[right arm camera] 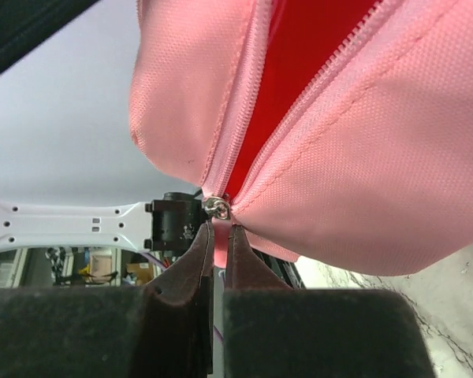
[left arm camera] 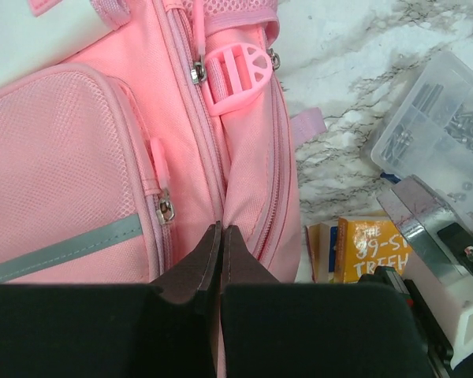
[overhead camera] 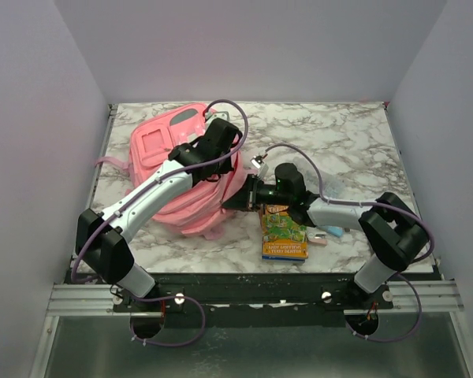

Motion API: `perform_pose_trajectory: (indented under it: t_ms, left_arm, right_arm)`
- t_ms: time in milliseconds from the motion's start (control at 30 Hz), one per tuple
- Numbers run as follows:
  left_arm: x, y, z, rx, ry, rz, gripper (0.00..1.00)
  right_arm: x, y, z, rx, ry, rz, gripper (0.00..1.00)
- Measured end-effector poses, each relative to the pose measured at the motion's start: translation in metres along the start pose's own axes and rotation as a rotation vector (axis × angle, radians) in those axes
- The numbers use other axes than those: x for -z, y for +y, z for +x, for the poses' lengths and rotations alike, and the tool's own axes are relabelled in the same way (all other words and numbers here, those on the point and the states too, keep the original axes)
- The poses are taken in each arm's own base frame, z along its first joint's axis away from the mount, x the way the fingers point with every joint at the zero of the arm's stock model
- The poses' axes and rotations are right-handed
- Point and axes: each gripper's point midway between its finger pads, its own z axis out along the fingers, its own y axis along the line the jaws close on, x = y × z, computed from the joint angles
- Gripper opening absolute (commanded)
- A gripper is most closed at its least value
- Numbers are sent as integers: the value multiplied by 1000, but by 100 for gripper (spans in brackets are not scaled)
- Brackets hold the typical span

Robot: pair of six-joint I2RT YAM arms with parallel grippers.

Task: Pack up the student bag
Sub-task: Unzip the student bag at the center of the board.

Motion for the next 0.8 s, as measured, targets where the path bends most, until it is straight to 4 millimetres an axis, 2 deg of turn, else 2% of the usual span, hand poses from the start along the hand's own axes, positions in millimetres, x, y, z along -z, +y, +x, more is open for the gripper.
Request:
perform_pose_trajectory:
  t_ms: [267,400,433,500,567,700,800]
  left_arm:
    - [-1,-2,-4,31,-5,-11,0]
    - [-4,-6,-21,50,-51,-22,0]
    - [-4,-8,-32,64,-89,-14,7]
    - [0,-9,-50,79,-151,3,36]
    - [5,-7,-58,78,-186,17,48]
    - [20,1,-43,13,-170,57,65]
    - [35,8,-13,-62,-118,122,69]
  right_arm:
    - [-9,1,8,-35,-88,3,1]
    - [-12,0,7,-10,-89,9,1]
    - [-12,-4,12,-11,-67,18,1]
    - [-13,-15,23,-23,-19,45,1]
    - [-12,-24,32,-38,24,66,1]
    - [-11,-28,37,-39,54,67,1]
    - [-11,-28,37,-40,63,62,1]
